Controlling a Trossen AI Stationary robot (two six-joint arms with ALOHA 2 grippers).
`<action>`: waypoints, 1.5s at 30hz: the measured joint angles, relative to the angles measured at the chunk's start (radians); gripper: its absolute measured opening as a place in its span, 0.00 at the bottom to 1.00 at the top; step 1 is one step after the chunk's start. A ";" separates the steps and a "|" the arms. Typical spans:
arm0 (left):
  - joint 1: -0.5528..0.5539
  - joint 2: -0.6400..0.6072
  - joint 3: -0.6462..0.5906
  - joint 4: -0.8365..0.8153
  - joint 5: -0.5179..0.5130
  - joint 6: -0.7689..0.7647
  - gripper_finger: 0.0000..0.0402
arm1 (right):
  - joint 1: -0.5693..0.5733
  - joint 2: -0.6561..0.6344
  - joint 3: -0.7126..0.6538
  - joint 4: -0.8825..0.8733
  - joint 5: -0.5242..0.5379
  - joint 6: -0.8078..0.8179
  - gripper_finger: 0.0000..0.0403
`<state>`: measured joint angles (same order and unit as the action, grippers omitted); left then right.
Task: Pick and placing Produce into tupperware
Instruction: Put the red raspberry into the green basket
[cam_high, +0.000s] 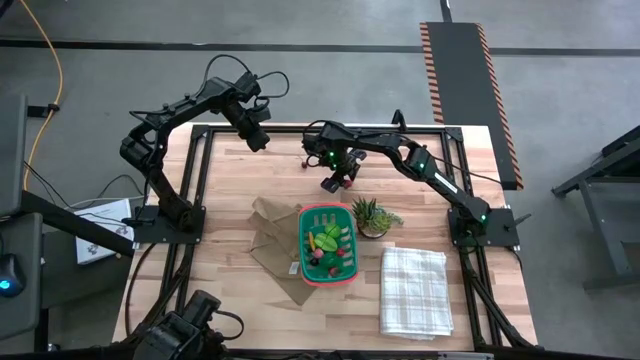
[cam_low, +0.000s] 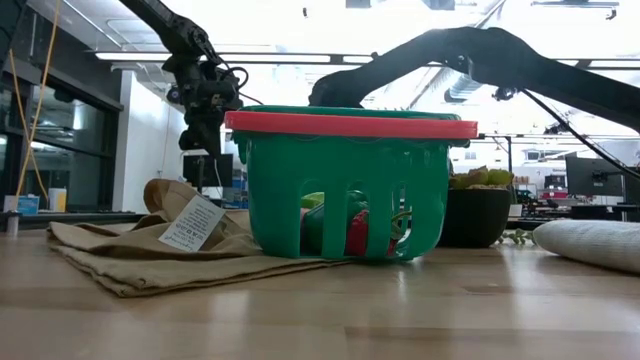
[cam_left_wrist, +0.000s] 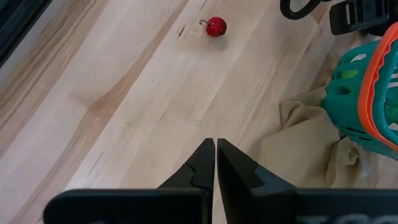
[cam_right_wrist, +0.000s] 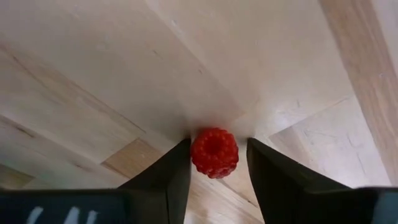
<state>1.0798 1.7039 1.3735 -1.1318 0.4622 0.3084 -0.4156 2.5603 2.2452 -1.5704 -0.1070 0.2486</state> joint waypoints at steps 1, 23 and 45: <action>0.000 0.000 0.000 0.000 0.000 0.000 0.02 | 0.000 0.000 0.000 0.000 0.000 0.000 0.35; 0.000 0.000 0.000 0.006 -0.011 0.000 0.02 | -0.017 -0.029 0.094 0.000 0.010 0.014 0.34; 0.000 0.000 0.000 -0.002 -0.011 0.000 0.02 | -0.020 -0.027 -0.004 0.015 -0.043 -0.013 0.34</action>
<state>1.0798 1.7039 1.3735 -1.1343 0.4515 0.3088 -0.4355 2.5329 2.2414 -1.5553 -0.1501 0.2353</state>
